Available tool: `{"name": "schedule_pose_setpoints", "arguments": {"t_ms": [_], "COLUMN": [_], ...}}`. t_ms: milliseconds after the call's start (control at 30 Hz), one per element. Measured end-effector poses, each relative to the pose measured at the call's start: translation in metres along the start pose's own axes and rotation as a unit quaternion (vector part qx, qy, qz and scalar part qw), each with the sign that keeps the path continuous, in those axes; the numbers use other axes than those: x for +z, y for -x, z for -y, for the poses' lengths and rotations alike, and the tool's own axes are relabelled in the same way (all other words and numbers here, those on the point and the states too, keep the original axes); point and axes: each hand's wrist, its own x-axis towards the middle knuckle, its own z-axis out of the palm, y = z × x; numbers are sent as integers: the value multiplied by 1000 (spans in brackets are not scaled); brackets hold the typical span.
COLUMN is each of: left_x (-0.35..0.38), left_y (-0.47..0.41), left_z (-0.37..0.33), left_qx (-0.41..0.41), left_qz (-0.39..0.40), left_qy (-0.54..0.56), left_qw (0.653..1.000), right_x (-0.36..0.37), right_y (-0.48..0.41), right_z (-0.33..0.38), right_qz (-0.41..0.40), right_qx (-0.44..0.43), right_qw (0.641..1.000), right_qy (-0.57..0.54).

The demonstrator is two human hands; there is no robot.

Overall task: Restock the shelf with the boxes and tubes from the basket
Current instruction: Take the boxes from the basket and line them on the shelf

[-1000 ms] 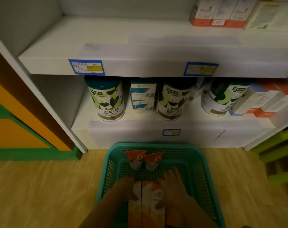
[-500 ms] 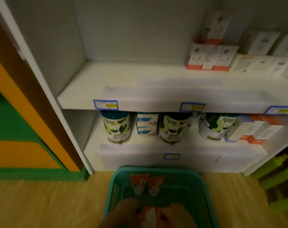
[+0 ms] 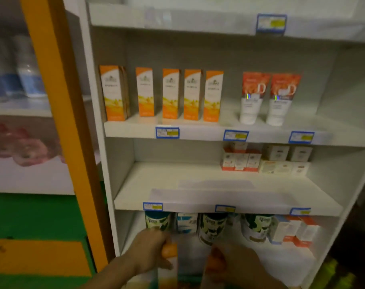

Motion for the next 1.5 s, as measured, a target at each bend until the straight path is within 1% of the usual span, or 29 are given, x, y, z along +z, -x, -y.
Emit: {"name": "schedule_pose_setpoints", "arguments": {"t_ms": [33, 167, 267, 433, 500, 600, 733, 900, 1000, 1133, 1267, 1400, 1500], "left_x": [-24, -110, -179, -281, -313, -346, -359, -358, -362, -363, -356, -351, -346], "left_y": [2, 12, 22, 35, 34, 24, -5, -35, -44, -55, -62, -62, -64], "left_z": [-4, -24, -39, -60, -66, -70, -61, -40, -25, -13, -5, -1, -4], "left_qx": [9, 51, 78, 89, 83, 69, 46, 2, -22, -33, -43, -59, -68], "left_qz": [-2, -76, -102, -153, -193, -236, -265, -259, -265, -261, -274, -288, -300], "left_qy": [-32, -53, -71, -90, -94, -78, -71, -104, -106, -110, -182, -296, -340], "left_qw": [999, 994, 989, 980, 973, 966, 961, 960, 958, 958, 943, 909, 889], "right_x": [-19, -99, -153, -238, -264, -294, -315, -322, -323, -319, -315, -312, -305], "right_y": [5, 13, 18, 26, 22, 13, -3, -29, -46, -65, -76, -88, -102], "right_z": [6, 24, 41, 82, 98, 118, 138, 153, 159, 164, 170, 177, 181], "right_qz": [-9, -61, -104, -171, -199, -221, -255, -288, -305, -312, -310, -312, -315], "right_qx": [-3, -5, -21, -41, -53, -66, -68, -71, -70, -64, -70, -71, -71], "right_qw": [1000, 995, 989, 979, 972, 967, 959, 948, 943, 943, 944, 945, 945], "right_qy": [18, 75, 101, 107, 116, 105, 106, 115, 112, 99, 87, 69, 62]}}
